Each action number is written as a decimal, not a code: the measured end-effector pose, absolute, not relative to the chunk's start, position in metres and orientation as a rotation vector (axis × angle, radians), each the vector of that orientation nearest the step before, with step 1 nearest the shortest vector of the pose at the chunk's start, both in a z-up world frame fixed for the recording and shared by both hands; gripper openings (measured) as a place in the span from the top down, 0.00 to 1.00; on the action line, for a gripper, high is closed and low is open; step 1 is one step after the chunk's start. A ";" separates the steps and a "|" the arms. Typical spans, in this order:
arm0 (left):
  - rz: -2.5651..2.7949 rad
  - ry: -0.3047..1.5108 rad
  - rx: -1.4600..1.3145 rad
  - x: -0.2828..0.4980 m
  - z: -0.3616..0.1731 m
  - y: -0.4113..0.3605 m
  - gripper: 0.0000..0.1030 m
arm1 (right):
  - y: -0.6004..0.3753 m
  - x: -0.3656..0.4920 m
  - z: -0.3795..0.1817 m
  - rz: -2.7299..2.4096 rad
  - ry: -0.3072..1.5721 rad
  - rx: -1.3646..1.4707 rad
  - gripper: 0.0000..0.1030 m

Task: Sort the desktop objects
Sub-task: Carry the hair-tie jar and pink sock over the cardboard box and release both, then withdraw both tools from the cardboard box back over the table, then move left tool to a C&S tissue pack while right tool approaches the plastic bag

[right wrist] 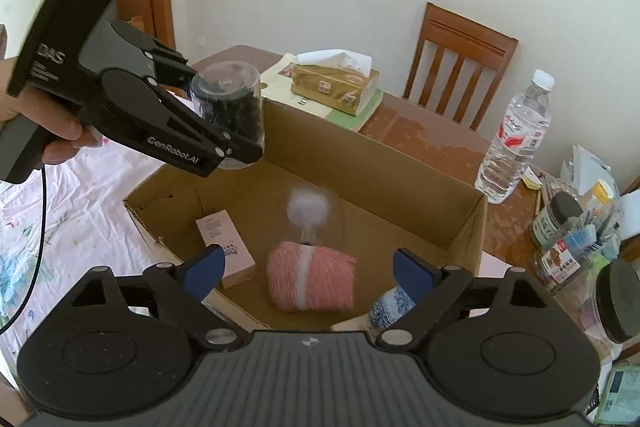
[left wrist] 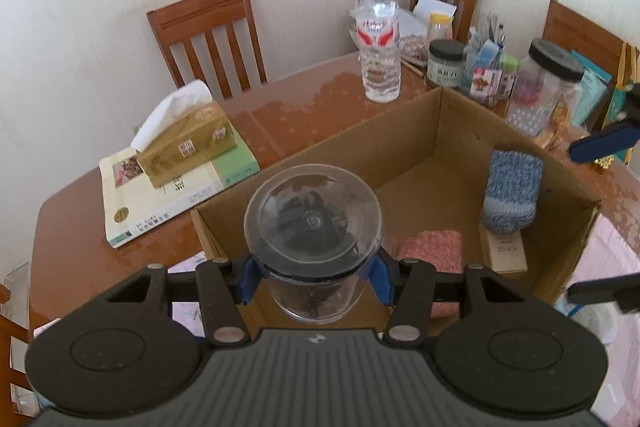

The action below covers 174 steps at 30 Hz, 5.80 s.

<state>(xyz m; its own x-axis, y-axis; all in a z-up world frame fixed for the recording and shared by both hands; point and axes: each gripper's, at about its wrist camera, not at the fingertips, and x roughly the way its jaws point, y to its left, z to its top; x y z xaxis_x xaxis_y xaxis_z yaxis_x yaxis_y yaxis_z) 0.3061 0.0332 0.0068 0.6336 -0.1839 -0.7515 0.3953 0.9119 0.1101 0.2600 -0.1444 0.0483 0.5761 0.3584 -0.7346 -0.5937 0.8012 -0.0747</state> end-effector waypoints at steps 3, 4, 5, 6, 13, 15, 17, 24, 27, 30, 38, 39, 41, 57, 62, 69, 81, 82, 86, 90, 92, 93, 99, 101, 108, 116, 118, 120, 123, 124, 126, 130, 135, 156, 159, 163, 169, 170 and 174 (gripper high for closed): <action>-0.341 0.843 0.282 0.312 -0.002 0.034 0.43 | -0.149 0.259 0.047 0.545 0.782 -0.331 0.09; -0.342 0.850 0.286 0.314 -0.004 0.034 0.39 | -0.151 0.259 0.047 0.537 0.785 -0.327 0.09; -0.339 0.856 0.291 0.316 -0.005 0.035 0.35 | -0.153 0.258 0.047 0.530 0.788 -0.324 0.09; -0.332 0.858 0.298 0.317 -0.007 0.035 0.34 | -0.154 0.258 0.046 0.523 0.790 -0.322 0.09; -0.319 0.856 0.298 0.316 -0.008 0.038 0.23 | -0.162 0.253 0.044 0.477 0.804 -0.303 0.09; -0.321 0.850 0.298 0.312 -0.007 0.039 0.22 | -0.163 0.250 0.043 0.468 0.807 -0.303 0.09; -0.325 0.841 0.297 0.306 -0.004 0.040 0.18 | -0.164 0.247 0.042 0.460 0.810 -0.303 0.08; -0.326 0.819 0.293 0.281 0.009 0.045 0.14 | -0.168 0.233 0.039 0.449 0.820 -0.293 0.02; -0.324 0.814 0.285 0.267 0.013 0.047 0.14 | -0.168 0.225 0.037 0.450 0.823 -0.290 0.00; -0.333 0.806 0.276 0.251 0.018 0.048 0.13 | -0.166 0.216 0.035 0.450 0.829 -0.281 0.00; -0.331 0.777 0.259 0.209 0.026 0.048 0.13 | -0.172 0.192 0.026 0.437 0.851 -0.236 0.00; -0.328 0.776 0.257 0.205 0.026 0.047 0.13 | -0.173 0.190 0.025 0.437 0.855 -0.229 0.00; -0.325 0.778 0.244 0.194 0.025 0.047 0.13 | -0.176 0.184 0.021 0.433 0.861 -0.222 0.00; -0.136 0.887 0.156 0.133 -0.005 0.030 0.13 | -0.198 0.140 -0.004 0.453 0.860 -0.220 0.00; -0.061 0.907 0.140 0.127 -0.016 0.018 0.13 | -0.206 0.129 -0.011 0.470 0.867 -0.215 0.00; 0.016 0.936 0.142 0.120 -0.035 0.007 0.13 | -0.217 0.114 -0.012 0.513 0.860 -0.194 0.00; -0.098 1.026 0.157 0.112 -0.082 0.019 0.13 | -0.229 0.103 -0.015 0.459 0.864 -0.156 0.00; -0.123 1.023 0.160 0.111 -0.084 0.019 0.13 | -0.228 0.103 -0.016 0.445 0.867 -0.150 0.00; -0.197 1.020 0.171 0.110 -0.094 0.018 0.13 | -0.221 0.101 -0.021 0.415 0.890 -0.133 0.00; -0.252 1.010 0.145 0.113 -0.102 0.020 0.11 | -0.210 0.098 -0.026 0.381 0.914 -0.144 0.00; -0.258 0.988 0.146 0.114 -0.103 0.021 0.08 | -0.206 0.097 -0.026 0.369 0.920 -0.137 0.00; -0.264 0.978 0.144 0.115 -0.104 0.020 0.07 | -0.204 0.097 -0.026 0.360 0.922 -0.137 0.00; -0.287 0.932 0.150 0.125 -0.107 0.020 0.05 | -0.200 0.097 -0.027 0.316 0.943 -0.123 0.00; -0.288 0.925 0.147 0.130 -0.108 0.022 0.05 | -0.199 0.096 -0.029 0.298 0.954 -0.121 0.00; -0.303 0.920 0.153 0.134 -0.109 0.028 0.04 | -0.195 0.094 -0.032 0.267 0.973 -0.121 0.00; -0.249 0.936 0.129 0.141 -0.108 0.052 0.04 | -0.188 0.094 -0.043 0.276 1.016 -0.106 0.00; -0.240 0.939 0.124 0.143 -0.108 0.059 0.04 | -0.186 0.094 -0.048 0.284 1.034 -0.097 0.00; -0.244 0.940 0.126 0.143 -0.107 0.062 0.04 | -0.184 0.095 -0.053 0.295 1.055 -0.079 0.00; -0.258 0.940 0.135 0.144 -0.107 0.064 0.04 | -0.179 0.097 -0.060 0.305 1.079 -0.057 0.00; -0.265 0.939 0.137 0.145 -0.108 0.066 0.04 | -0.177 0.098 -0.063 0.306 1.086 -0.052 0.00; -0.282 0.940 0.148 0.147 -0.108 0.065 0.04 | -0.173 0.100 -0.067 0.307 1.098 -0.044 0.00; -0.317 0.944 0.168 0.153 -0.109 0.064 0.04 | -0.164 0.102 -0.074 0.301 1.112 -0.033 0.00; -0.360 0.943 0.190 0.154 -0.108 0.063 0.04 | -0.155 0.106 -0.078 0.285 1.118 -0.014 0.00; -0.565 0.863 0.261 0.169 -0.109 0.041 0.18 | -0.138 0.123 -0.078 0.164 1.110 0.000 0.00; -0.576 0.851 0.261 0.171 -0.109 0.042 0.22 | -0.139 0.122 -0.078 0.153 1.111 -0.006 0.00; -0.588 0.841 0.261 0.172 -0.107 0.047 0.32 | -0.141 0.123 -0.078 0.127 1.111 -0.010 0.00; -0.595 0.848 0.259 0.170 -0.106 0.048 0.33 | -0.138 0.127 -0.076 0.099 1.116 -0.013 0.00; -0.597 0.850 0.259 0.170 -0.106 0.049 0.33 | -0.136 0.128 -0.076 0.097 1.114 -0.019 0.00; -0.598 0.857 0.246 0.169 -0.103 0.052 0.33 | -0.130 0.134 -0.076 0.083 1.114 -0.046 0.01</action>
<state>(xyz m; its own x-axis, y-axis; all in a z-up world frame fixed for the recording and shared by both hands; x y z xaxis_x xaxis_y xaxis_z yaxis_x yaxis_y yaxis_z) 0.1693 0.0517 -0.1035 0.5045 -0.3942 -0.7682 0.5856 0.8100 -0.0311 0.1338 -0.1298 -0.0758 0.4383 0.0437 -0.8978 -0.0902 0.9959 0.0044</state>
